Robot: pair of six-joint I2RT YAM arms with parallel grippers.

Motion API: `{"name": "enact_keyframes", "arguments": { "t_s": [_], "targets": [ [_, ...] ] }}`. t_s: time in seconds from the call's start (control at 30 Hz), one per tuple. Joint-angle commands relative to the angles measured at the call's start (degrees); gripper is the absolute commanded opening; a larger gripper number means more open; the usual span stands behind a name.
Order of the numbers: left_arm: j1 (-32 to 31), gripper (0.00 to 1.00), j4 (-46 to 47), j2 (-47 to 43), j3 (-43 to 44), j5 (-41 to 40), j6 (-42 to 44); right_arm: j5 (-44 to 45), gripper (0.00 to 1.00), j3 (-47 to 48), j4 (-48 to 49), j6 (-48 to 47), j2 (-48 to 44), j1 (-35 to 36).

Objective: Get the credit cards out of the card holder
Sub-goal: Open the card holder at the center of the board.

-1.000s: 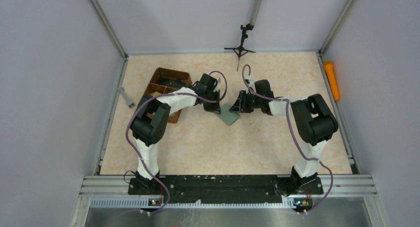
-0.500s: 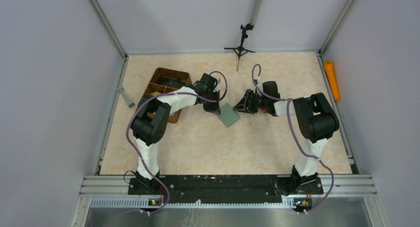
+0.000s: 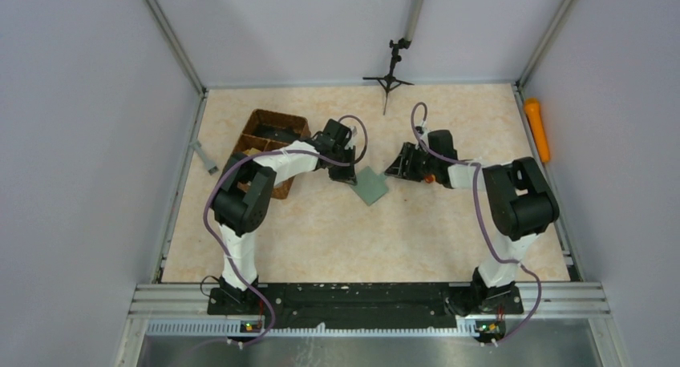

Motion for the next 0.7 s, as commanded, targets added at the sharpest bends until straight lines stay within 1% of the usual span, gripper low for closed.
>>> {"name": "enact_keyframes", "arguments": {
  "t_s": [0.0, 0.03, 0.1, 0.17, 0.33, 0.4, 0.47, 0.57, 0.67],
  "targets": [
    [0.2, 0.02, -2.5, -0.7, -1.9, -2.0, 1.3, 7.3, 0.49, -2.1, 0.2, -2.6, -7.3, -0.4],
    [0.1, 0.02, -2.5, -0.6, -1.9, -2.0, 1.3, 7.0, 0.49, -2.7, 1.2, -3.0, -8.1, -0.5],
    [0.1, 0.03, -2.3, -0.6, -1.9, -1.5, 1.3, 2.2, 0.49, -4.1, 4.8, -3.6, -9.3, -0.4],
    [0.1, 0.04, -1.7, -0.9, -2.1, -0.5, 1.3, -0.7, 0.50, -5.0, 7.6, -3.4, -9.4, -0.4],
    [-0.1, 0.06, -0.6, -1.4, -2.7, 0.6, 1.4, -4.4, 0.55, -4.7, 9.5, -4.3, -8.3, 0.8],
    [-0.2, 0.06, -0.6, -1.3, -2.7, 0.9, 1.5, -2.8, 0.65, -3.1, 7.5, -6.9, -7.2, 2.7],
    [-0.1, 0.07, -0.6, -1.1, -2.4, 1.1, 1.6, 0.1, 0.72, -1.0, 4.3, -9.5, -6.0, 5.0],
    [-0.2, 0.07, -0.6, -0.9, -2.3, 1.4, 1.6, 3.0, 0.74, 1.5, 0.9, -11.5, -4.1, 6.9],
    [-0.2, 0.07, -0.6, -1.0, -2.4, 1.4, 1.6, 3.6, 0.72, 2.5, -0.1, -11.7, -2.8, 7.1]
  ]
}}
